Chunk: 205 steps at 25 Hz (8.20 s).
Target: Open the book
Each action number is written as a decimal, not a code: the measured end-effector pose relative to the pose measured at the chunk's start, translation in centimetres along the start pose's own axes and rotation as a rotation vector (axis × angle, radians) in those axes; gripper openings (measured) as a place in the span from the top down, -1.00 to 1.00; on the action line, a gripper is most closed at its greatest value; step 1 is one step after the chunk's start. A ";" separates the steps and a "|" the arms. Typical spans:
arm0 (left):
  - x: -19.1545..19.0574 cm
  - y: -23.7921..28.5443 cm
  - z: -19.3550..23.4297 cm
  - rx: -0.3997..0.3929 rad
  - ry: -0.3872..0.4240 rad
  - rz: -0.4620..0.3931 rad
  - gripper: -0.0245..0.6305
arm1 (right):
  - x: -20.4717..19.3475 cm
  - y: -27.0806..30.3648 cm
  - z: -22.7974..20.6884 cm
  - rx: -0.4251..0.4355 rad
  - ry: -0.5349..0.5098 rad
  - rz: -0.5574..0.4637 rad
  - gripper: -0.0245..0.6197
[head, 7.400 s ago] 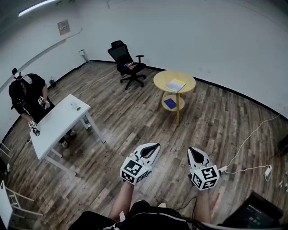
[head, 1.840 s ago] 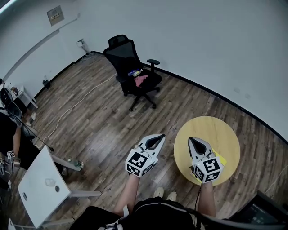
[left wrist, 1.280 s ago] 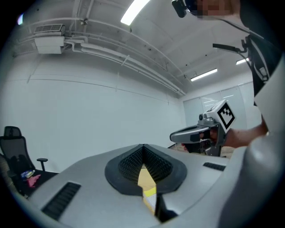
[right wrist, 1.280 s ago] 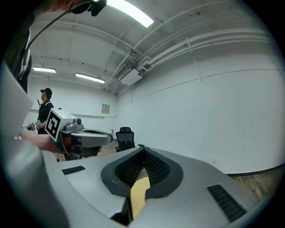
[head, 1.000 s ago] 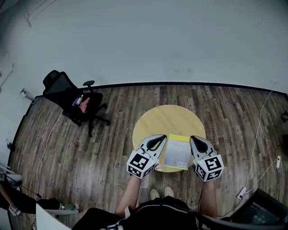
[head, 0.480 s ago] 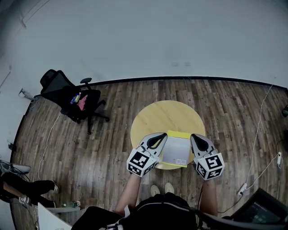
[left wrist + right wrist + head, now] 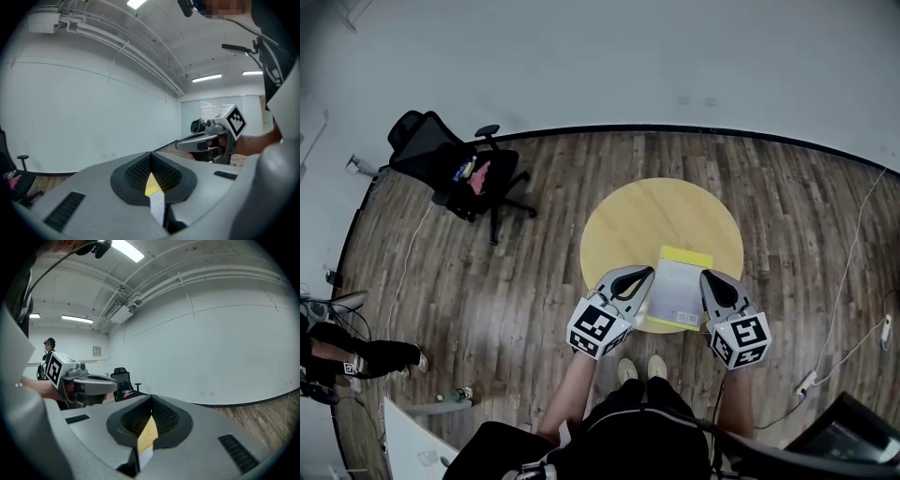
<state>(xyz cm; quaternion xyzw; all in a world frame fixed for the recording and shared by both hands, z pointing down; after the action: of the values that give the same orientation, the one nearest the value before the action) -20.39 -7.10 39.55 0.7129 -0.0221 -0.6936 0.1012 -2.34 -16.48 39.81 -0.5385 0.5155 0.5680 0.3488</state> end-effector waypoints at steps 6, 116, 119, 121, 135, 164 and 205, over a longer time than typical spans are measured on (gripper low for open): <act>-3.4 -0.1 0.1 0.008 -0.054 0.073 0.93 | -3.1 1.2 0.3 0.028 0.047 0.071 0.90; -23.9 -8.8 4.0 0.215 -0.390 0.377 0.93 | -25.3 12.9 5.6 -0.031 0.293 0.708 0.84; -23.8 -8.9 4.1 0.219 -0.391 0.377 0.93 | -25.3 12.9 5.7 -0.033 0.289 0.709 0.84; -23.9 -9.0 4.1 0.220 -0.391 0.377 0.93 | -25.3 13.0 5.7 -0.034 0.288 0.712 0.86; -23.5 -9.0 4.4 0.208 -0.374 0.372 0.93 | -24.8 12.3 5.5 -0.036 0.320 0.675 0.90; -14.1 -1.5 0.0 0.000 -0.214 0.262 0.93 | -17.3 2.2 1.5 -0.224 0.352 0.500 0.90; -16.3 14.1 -12.4 -0.340 -0.085 0.420 0.93 | -25.7 -13.5 -9.2 -0.571 0.636 0.456 0.90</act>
<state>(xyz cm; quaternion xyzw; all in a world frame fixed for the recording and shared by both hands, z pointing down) -7.15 -16.71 58.26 0.6356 -0.0568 -0.6805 0.3602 17.33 -18.24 62.98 -0.6330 0.5247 0.5561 -0.1211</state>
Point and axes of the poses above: the fingertips, and each gripper's own axes: y forward along the fingers, z to its left, x out of its top, the point moved 8 cm from there along -y, backward along the fingers, and after that the axes turned 11 degrees about x, right-handed, at the moved point
